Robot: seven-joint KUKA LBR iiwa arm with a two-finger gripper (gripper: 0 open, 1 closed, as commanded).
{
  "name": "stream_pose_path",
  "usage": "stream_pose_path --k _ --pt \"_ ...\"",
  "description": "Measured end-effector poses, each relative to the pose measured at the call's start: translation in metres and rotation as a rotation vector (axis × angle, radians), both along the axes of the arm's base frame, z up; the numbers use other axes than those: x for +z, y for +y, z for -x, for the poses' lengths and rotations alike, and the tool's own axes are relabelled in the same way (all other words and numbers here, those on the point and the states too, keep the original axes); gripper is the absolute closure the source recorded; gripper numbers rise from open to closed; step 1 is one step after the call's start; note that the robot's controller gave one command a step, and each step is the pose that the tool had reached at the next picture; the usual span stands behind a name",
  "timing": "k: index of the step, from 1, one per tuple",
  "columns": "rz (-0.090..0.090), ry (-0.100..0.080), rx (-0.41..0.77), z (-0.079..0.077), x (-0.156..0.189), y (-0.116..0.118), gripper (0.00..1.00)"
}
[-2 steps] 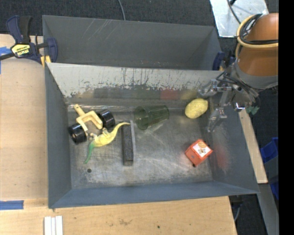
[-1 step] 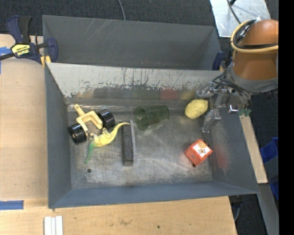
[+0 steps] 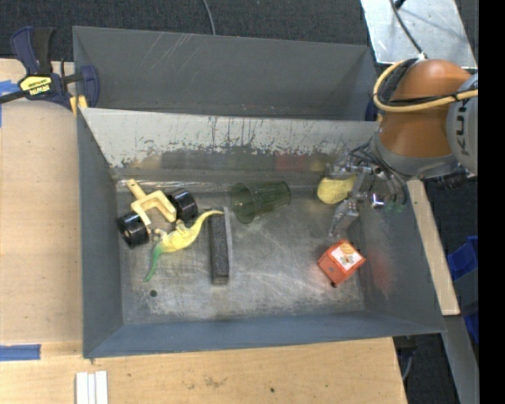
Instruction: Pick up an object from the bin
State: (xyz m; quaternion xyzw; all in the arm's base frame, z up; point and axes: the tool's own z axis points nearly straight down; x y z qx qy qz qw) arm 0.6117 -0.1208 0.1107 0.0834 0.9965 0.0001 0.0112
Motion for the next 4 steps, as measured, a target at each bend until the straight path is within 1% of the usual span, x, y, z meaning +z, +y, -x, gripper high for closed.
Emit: stream_pose_path --k 1,2,3,4 --pt "-0.003 0.028 -0.021 0.006 -0.027 0.001 0.00" --pt "-0.003 0.018 0.098 -0.020 -0.032 0.004 1.00" --pt "-0.003 0.018 0.098 -0.020 -0.032 0.004 1.00" --pt "0.001 0.018 0.126 -0.008 0.081 0.011 1.00"
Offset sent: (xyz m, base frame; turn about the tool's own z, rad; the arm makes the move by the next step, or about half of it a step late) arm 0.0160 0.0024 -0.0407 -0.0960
